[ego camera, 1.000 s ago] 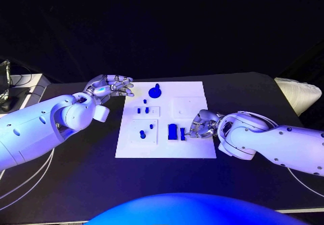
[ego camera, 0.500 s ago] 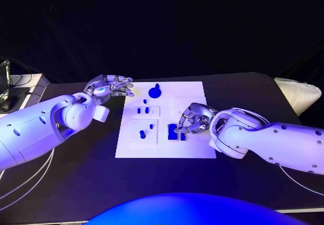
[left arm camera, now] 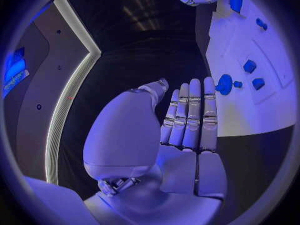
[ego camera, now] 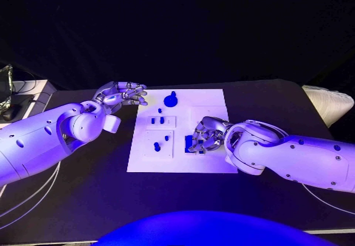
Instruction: Assemble the parts on the task board
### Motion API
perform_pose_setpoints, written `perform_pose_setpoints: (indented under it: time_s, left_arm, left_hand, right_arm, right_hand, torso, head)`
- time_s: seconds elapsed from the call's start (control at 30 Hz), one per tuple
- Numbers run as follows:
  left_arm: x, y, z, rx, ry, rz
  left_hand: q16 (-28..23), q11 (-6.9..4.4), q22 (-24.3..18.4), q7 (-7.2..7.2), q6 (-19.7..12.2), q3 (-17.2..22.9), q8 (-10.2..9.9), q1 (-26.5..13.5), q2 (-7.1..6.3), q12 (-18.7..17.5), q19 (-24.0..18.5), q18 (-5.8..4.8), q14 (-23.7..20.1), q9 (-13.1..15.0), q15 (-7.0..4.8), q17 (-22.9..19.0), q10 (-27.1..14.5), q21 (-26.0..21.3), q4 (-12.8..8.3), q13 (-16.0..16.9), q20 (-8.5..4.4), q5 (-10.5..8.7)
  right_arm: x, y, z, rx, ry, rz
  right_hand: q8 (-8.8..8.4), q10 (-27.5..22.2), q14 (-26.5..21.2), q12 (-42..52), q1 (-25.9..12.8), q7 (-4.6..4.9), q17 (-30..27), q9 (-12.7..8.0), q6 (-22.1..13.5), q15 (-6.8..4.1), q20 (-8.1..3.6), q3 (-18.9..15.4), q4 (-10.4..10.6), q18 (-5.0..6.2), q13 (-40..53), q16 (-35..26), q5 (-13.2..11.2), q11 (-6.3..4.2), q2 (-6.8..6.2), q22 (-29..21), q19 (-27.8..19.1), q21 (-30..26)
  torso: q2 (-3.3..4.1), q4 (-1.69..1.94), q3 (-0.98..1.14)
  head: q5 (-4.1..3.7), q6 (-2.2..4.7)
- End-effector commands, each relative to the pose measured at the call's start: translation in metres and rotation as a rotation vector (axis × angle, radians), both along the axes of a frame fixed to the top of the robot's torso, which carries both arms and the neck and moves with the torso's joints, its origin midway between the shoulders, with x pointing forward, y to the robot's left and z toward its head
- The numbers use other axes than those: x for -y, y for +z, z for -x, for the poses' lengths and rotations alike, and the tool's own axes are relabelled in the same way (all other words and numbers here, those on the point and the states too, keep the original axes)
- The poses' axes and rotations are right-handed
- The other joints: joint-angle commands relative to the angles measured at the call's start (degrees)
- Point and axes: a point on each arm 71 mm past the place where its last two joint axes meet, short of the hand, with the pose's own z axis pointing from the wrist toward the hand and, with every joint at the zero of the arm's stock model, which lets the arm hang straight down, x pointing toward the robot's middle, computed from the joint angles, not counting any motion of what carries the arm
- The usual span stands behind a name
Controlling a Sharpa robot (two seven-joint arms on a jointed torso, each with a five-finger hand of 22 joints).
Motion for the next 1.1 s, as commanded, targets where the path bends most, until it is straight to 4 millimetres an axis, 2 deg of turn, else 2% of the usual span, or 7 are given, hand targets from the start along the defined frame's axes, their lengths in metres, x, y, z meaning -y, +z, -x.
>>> perform_pose_setpoints:
  time_s: [0.03,0.37,0.57,0.8,0.97,1.1]
  left_arm:
    - [0.002,0.001,0.0,0.005,-0.014,0.012]
    - [0.001,0.001,0.0,0.005,-0.011,0.01]
    - [0.0,0.001,0.0,0.004,-0.011,0.01]
    - [0.0,0.001,0.0,0.003,-0.011,0.009]
    - [0.001,0.001,0.001,0.002,-0.012,0.009]
    - [0.0,0.0,0.0,0.002,-0.011,0.007]
  left_hand:
    - [0.31,-0.03,-0.09,0.05,-0.1,-0.06,-0.1,-0.34,0.25,0.25,0.14,0.65,-0.5,-0.05,-0.09,0.09,-0.23,-0.36,0.37,0.08,0.03,0.04]
    - [0.32,-0.03,-0.12,0.05,-0.1,-0.07,-0.1,-0.31,0.24,0.27,0.17,0.65,-0.51,-0.06,-0.09,0.12,-0.25,-0.4,0.41,0.09,0.03,0.04]
    - [0.32,-0.03,-0.12,0.05,-0.1,-0.07,-0.1,-0.31,0.24,0.27,0.17,0.65,-0.51,-0.06,-0.09,0.12,-0.25,-0.4,0.41,0.09,0.03,0.04]
    - [0.32,-0.03,-0.12,0.05,-0.1,-0.07,-0.1,-0.31,0.24,0.27,0.17,0.65,-0.51,-0.06,-0.09,0.12,-0.25,-0.4,0.41,0.09,0.03,0.04]
    - [0.32,-0.03,-0.12,0.05,-0.1,-0.07,-0.1,-0.31,0.24,0.27,0.17,0.65,-0.51,-0.06,-0.09,0.12,-0.25,-0.4,0.41,0.09,0.03,0.04]
    - [0.32,-0.03,-0.12,0.05,-0.1,-0.07,-0.1,-0.31,0.24,0.27,0.17,0.65,-0.51,-0.06,-0.09,0.12,-0.25,-0.4,0.41,0.09,0.03,0.04]
  right_arm:
    - [-0.001,-0.002,0.002,-0.002,0.034,0.046]
    - [-0.002,-0.003,0.001,0.018,0.028,0.076]
    - [-0.001,-0.003,-0.002,0.057,0.0,0.092]
    - [0.0,-0.005,-0.004,0.06,-0.015,0.103]
    - [0.0,-0.009,-0.002,0.016,0.005,0.129]
    - [0.0,-0.015,0.001,-0.061,0.042,0.159]
  right_hand:
    - [0.34,5.99,5.99,0.12,0.69,-0.09,15.1,-0.1,-0.07,-0.24,-0.25,-0.22,-0.24,-0.8,15.07,0.25,-0.31,-0.48,0.06,15.06,5.99,0.23]
    - [0.45,5.99,5.99,0.12,1.17,-0.1,15.1,-0.19,0.11,-0.24,-0.26,-0.56,-0.08,-0.8,15.07,0.25,-0.34,-0.49,-0.21,15.06,5.99,0.23]
    - [0.55,5.99,5.99,0.12,1.77,-0.21,15.1,-0.33,0.3,-0.29,-0.3,-0.15,0.23,-0.8,15.07,0.25,-0.35,-0.57,0.77,15.06,5.99,0.23]
    - [0.73,5.99,5.99,0.12,0.41,-0.17,15.1,-0.49,0.37,-0.29,-0.32,0.15,0.59,-0.8,15.07,0.25,-0.25,-0.55,2.09,15.06,5.99,0.23]
    - [0.74,5.99,5.99,0.12,0.28,-0.17,15.1,-0.5,0.34,-0.29,-0.31,0.14,0.57,-0.8,15.07,0.25,-0.25,-0.55,2.12,15.06,5.99,0.23]
    - [0.79,5.99,5.99,0.12,1.1,-0.23,15.1,-0.63,0.03,-0.3,-0.3,-0.06,0.02,-0.8,15.07,0.25,-0.3,-0.58,0.9,15.06,5.99,0.23]
  torso:
    - [-0.04,-0.07,0.05]
    - [0.01,-0.06,0.04]
    - [-0.01,-0.03,0.01]
    - [-0.03,-0.02,0.05]
    - [-0.02,-0.06,0.06]
    - [-0.07,-0.15,0.02]
  head:
    - [0.11,0.01]
    - [0.18,0.01]
    - [0.27,0.01]
    - [0.31,0.01]
    - [0.47,0.01]
    - [0.53,0.01]
